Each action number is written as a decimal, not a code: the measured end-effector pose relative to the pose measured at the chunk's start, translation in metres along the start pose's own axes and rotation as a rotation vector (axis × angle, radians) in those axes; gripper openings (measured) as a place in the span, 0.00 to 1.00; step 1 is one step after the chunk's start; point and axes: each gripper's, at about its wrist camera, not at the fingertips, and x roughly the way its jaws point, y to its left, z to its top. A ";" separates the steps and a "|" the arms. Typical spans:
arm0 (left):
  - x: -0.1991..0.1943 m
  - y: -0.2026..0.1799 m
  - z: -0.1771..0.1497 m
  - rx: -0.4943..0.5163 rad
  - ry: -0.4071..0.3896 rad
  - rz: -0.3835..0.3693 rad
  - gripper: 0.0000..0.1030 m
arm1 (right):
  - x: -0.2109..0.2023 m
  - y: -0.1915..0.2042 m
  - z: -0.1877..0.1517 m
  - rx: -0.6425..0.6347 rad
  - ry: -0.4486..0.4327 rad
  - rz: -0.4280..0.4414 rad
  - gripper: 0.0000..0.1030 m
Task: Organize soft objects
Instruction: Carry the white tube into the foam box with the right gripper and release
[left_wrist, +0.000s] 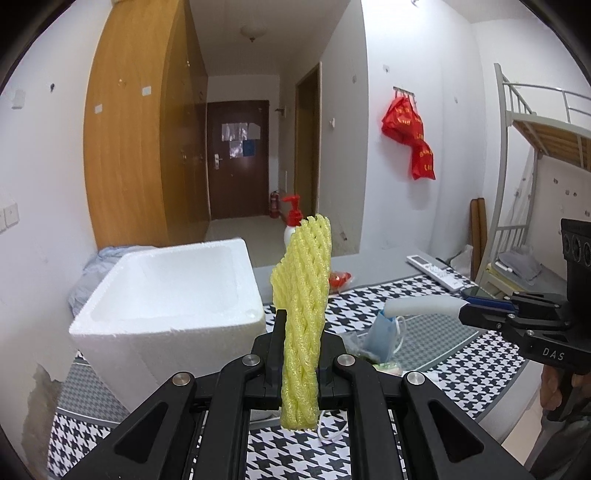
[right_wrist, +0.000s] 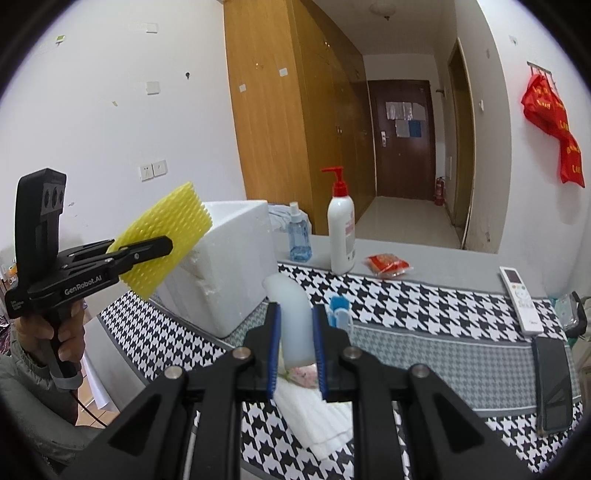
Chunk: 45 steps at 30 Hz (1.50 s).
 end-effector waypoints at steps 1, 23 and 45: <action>-0.001 0.000 0.002 -0.001 -0.004 0.005 0.11 | 0.000 0.000 0.000 -0.001 -0.003 0.002 0.20; -0.015 0.033 0.021 -0.021 -0.079 0.110 0.11 | 0.016 0.024 0.037 -0.055 -0.061 0.035 0.20; -0.032 0.077 0.021 -0.070 -0.096 0.233 0.11 | 0.046 0.068 0.068 -0.114 -0.063 0.102 0.20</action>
